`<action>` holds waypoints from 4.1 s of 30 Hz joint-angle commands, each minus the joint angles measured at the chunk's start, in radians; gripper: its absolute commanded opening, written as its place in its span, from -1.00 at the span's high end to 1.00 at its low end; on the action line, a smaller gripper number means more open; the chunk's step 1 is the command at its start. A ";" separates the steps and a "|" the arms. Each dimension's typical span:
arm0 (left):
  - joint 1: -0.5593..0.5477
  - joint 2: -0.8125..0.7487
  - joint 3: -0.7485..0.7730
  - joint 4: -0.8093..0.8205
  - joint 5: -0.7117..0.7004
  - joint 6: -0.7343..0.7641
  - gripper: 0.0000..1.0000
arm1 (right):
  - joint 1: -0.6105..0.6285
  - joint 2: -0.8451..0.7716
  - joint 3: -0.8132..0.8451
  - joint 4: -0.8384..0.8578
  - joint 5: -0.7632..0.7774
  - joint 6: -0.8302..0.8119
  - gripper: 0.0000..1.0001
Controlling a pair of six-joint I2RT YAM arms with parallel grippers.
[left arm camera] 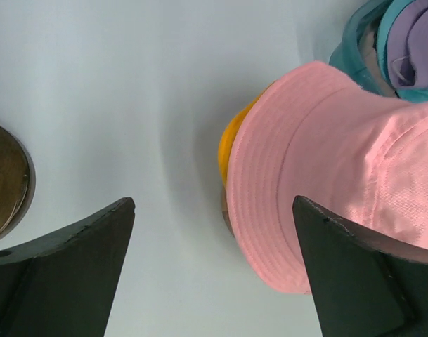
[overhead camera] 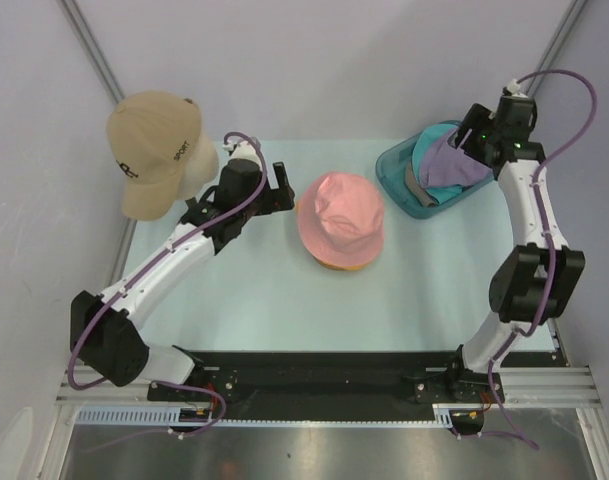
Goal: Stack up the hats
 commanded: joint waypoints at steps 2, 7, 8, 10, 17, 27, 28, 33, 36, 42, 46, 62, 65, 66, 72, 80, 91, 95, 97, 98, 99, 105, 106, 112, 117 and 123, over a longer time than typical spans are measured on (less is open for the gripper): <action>0.005 -0.056 -0.055 0.003 -0.031 0.020 -0.99 | 0.092 0.203 0.176 -0.100 0.211 -0.048 -0.42; 0.004 -0.080 -0.076 0.000 -0.022 0.019 -1.00 | 0.169 0.378 0.379 -0.206 0.406 -0.115 -0.41; 0.005 -0.079 -0.076 0.000 -0.017 0.019 -1.00 | 0.181 0.430 0.400 -0.238 0.460 -0.121 -0.42; 0.005 -0.073 -0.072 0.000 -0.012 0.020 -1.00 | 0.201 0.477 0.466 -0.275 0.505 -0.135 -0.41; 0.007 -0.053 -0.055 -0.003 -0.009 0.023 -1.00 | 0.204 0.599 0.517 -0.335 0.571 -0.190 -0.37; 0.018 -0.053 -0.044 -0.007 -0.005 0.019 -0.99 | 0.156 0.688 0.545 -0.340 0.515 -0.224 -0.23; 0.019 -0.056 -0.045 -0.010 -0.009 0.020 -0.99 | 0.156 0.685 0.543 -0.340 0.528 -0.224 -0.09; 0.018 -0.079 -0.046 -0.012 -0.025 0.023 -1.00 | 0.156 0.639 0.546 -0.330 0.581 -0.246 0.87; 0.019 -0.081 -0.036 -0.013 -0.026 0.033 -1.00 | 0.147 0.590 0.566 -0.329 0.604 -0.264 1.00; 0.018 -0.066 0.045 -0.003 -0.011 0.071 -1.00 | 0.143 0.442 0.623 -0.300 0.580 -0.333 1.00; 0.019 -0.057 0.109 0.017 0.014 0.106 -1.00 | 0.155 0.301 0.578 -0.216 0.461 -0.353 1.00; -0.103 0.025 0.401 0.105 0.313 0.292 -0.99 | 0.281 -0.069 0.468 -0.152 -0.086 -0.497 1.00; -0.137 0.039 0.428 0.135 0.345 0.302 -0.99 | 0.337 -0.132 0.407 -0.160 -0.132 -0.497 1.00; -0.151 0.045 0.438 0.141 0.343 0.322 -0.99 | 0.362 -0.149 0.393 -0.163 -0.158 -0.497 1.00; -0.211 0.105 0.537 0.117 0.302 0.442 -1.00 | 0.405 -0.238 0.380 -0.218 -0.267 -0.483 1.00; -0.280 0.111 0.548 0.146 0.170 0.626 -0.99 | 0.411 -0.296 0.382 -0.270 -0.437 -0.439 1.00; -0.314 0.063 0.521 0.263 0.167 0.760 -0.99 | 0.416 -0.319 0.411 -0.280 -0.495 -0.425 1.00; -0.321 0.046 0.524 0.269 0.256 0.767 -1.00 | 0.416 -0.321 0.411 -0.281 -0.505 -0.425 1.00; -0.321 0.043 0.530 0.241 0.291 0.770 -0.98 | 0.414 -0.325 0.408 -0.277 -0.511 -0.428 1.00; -0.321 0.045 0.531 0.231 0.313 0.769 -0.96 | 0.414 -0.324 0.408 -0.275 -0.514 -0.428 1.00; -0.321 0.045 0.531 0.218 0.323 0.767 -0.93 | 0.414 -0.324 0.410 -0.275 -0.520 -0.430 1.00; -0.321 0.085 0.565 0.194 0.345 0.764 0.00 | 0.414 -0.310 0.431 -0.277 -0.528 -0.437 1.00; -0.321 0.092 0.573 0.194 0.339 0.766 0.45 | 0.414 -0.307 0.433 -0.281 -0.494 -0.442 1.00; -0.321 0.177 0.657 0.224 0.225 0.784 0.99 | 0.416 -0.290 0.443 -0.289 -0.171 -0.459 0.91; -0.321 0.285 0.784 0.244 0.189 0.767 1.00 | 0.416 -0.272 0.420 -0.266 0.174 -0.424 0.72; -0.321 0.365 0.836 0.318 0.208 0.744 0.99 | 0.417 -0.330 0.224 -0.145 0.428 -0.361 0.31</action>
